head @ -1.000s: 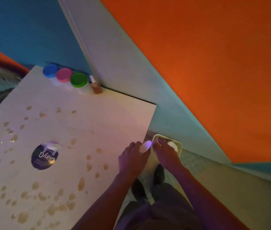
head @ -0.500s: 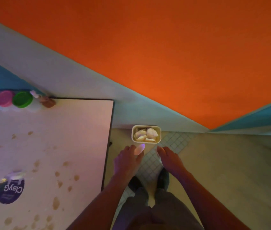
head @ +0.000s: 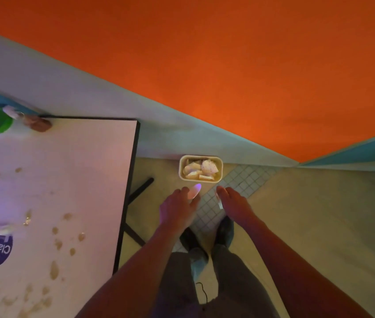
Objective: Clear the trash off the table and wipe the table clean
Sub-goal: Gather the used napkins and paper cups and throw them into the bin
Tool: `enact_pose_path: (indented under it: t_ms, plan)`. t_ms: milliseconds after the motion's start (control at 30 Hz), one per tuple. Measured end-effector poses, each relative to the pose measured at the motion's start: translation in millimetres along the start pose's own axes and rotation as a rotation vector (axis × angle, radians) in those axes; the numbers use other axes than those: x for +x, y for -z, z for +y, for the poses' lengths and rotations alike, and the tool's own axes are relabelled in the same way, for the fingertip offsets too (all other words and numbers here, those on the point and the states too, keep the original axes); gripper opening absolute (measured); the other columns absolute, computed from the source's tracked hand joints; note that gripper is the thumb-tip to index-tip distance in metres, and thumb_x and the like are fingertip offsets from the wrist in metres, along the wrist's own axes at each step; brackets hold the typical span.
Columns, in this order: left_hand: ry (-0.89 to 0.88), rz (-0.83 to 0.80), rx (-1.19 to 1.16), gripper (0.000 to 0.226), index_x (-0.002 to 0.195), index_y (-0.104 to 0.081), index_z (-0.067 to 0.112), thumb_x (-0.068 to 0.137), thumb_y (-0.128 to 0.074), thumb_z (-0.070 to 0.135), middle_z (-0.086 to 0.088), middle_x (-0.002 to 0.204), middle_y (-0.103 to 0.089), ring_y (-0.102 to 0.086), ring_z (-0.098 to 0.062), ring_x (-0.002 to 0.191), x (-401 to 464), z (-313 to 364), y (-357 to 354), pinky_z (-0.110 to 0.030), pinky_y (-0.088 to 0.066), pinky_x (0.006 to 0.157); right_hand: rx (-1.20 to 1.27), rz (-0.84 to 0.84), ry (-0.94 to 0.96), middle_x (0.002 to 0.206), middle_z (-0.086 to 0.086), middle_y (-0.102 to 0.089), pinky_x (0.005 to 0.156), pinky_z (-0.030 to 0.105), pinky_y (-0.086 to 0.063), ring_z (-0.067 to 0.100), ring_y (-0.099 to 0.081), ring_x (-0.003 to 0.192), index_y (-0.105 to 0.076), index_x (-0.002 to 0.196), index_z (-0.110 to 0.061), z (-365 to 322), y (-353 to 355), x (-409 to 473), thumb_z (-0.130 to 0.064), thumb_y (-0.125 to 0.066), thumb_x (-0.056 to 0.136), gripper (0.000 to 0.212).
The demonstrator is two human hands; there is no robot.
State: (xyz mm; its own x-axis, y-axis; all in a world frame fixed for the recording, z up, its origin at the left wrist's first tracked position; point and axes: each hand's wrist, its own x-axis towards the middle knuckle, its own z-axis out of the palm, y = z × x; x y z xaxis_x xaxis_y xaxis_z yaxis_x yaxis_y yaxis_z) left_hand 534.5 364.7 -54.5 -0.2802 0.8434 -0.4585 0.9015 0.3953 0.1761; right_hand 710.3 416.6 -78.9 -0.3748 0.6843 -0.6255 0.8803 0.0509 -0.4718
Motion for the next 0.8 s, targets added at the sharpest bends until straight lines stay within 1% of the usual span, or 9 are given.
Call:
enact_pose_path:
  t_ms: [133,267,333,400,467,500,633,700,800]
  plan:
    - [0.02,-0.01,-0.011,0.05,0.119,-0.058,0.025,0.099,-0.034,0.064,0.002,0.109,-0.067,-0.065,-0.02,0.098,30.7,2.0,-14.5,-0.029,-0.037,0.071,0.154,0.014,-0.041,0.122,0.01,-0.059,0.087,0.035,-0.039,0.033,-0.056,0.111,-0.053,0.111,-0.024,4.1,-10.4,28.5,-0.039,-0.031,0.104,0.028]
    - [-0.008,0.023,-0.02,0.05,0.123,-0.059,0.025,0.1,-0.036,0.063,0.0,0.113,-0.069,-0.066,-0.024,0.103,75.9,1.2,-42.8,-0.029,-0.037,0.073,0.351,0.068,-0.163,0.115,0.012,-0.063,0.091,0.038,-0.044,0.033,-0.058,0.108,-0.058,0.115,-0.015,19.0,-25.1,70.0,-0.052,-0.03,0.103,0.047]
    - [-0.022,0.047,-0.016,0.05,0.123,-0.059,0.023,0.1,-0.037,0.061,-0.001,0.114,-0.068,-0.066,-0.025,0.103,96.2,-2.2,-58.2,-0.03,-0.036,0.073,0.305,0.076,-0.178,0.114,0.013,-0.062,0.092,0.039,-0.047,0.033,-0.059,0.106,-0.057,0.118,-0.013,25.9,-31.3,91.3,-0.054,-0.032,0.102,0.05]
    - [-0.053,0.088,-0.024,0.049,0.12,-0.06,0.022,0.1,-0.038,0.061,-0.001,0.111,-0.068,-0.067,-0.026,0.1,116.0,-10.5,-78.0,-0.03,-0.036,0.071,0.132,0.102,-0.084,0.121,0.018,-0.058,0.092,0.044,-0.049,0.038,-0.059,0.106,-0.05,0.131,-0.01,35.1,-43.5,115.6,-0.039,-0.039,0.104,0.041]
    - [-0.096,0.129,-0.028,0.047,0.114,-0.062,0.021,0.099,-0.041,0.06,-0.001,0.108,-0.069,-0.068,-0.026,0.097,136.9,-23.0,-100.4,-0.031,-0.039,0.069,0.006,0.13,0.006,0.127,0.021,-0.052,0.089,0.049,-0.051,0.043,-0.059,0.106,-0.042,0.142,-0.009,43.1,-59.3,139.3,-0.025,-0.046,0.102,0.043]
    - [-0.116,0.137,-0.025,0.045,0.112,-0.062,0.021,0.098,-0.043,0.06,-0.001,0.106,-0.069,-0.068,-0.027,0.095,146.7,-28.7,-110.6,-0.032,-0.042,0.069,-0.006,0.118,0.017,0.13,0.022,-0.051,0.089,0.05,-0.051,0.045,-0.059,0.107,-0.041,0.144,-0.009,46.0,-64.5,151.3,-0.023,-0.047,0.102,0.045]
    - [-0.176,0.135,-0.003,0.046,0.115,-0.064,0.021,0.097,-0.045,0.06,-0.003,0.106,-0.07,-0.069,-0.03,0.095,195.3,-51.6,-152.7,-0.037,-0.052,0.074,0.067,0.161,0.054,0.142,0.014,-0.049,0.095,0.043,-0.045,0.043,-0.055,0.117,-0.045,0.143,-0.02,56.6,-91.0,211.1,-0.035,-0.033,0.106,0.041]
    - [-0.186,0.133,-0.004,0.048,0.119,-0.063,0.022,0.097,-0.044,0.061,-0.004,0.109,-0.071,-0.069,-0.031,0.096,224.0,-63.7,-179.6,-0.038,-0.055,0.077,0.215,0.173,-0.028,0.138,0.013,-0.054,0.093,0.041,-0.042,0.04,-0.055,0.119,-0.05,0.137,-0.021,62.0,-108.3,245.1,-0.044,-0.031,0.105,0.044]
    - [-0.204,0.114,0.028,0.048,0.122,-0.061,0.025,0.097,-0.044,0.062,-0.001,0.112,-0.07,-0.069,-0.029,0.1,258.6,-75.6,-213.4,-0.041,-0.056,0.081,0.352,0.252,-0.117,0.123,0.017,-0.063,0.086,0.042,-0.043,0.037,-0.059,0.111,-0.052,0.127,-0.018,72.0,-130.7,279.5,-0.053,-0.034,0.102,0.047]
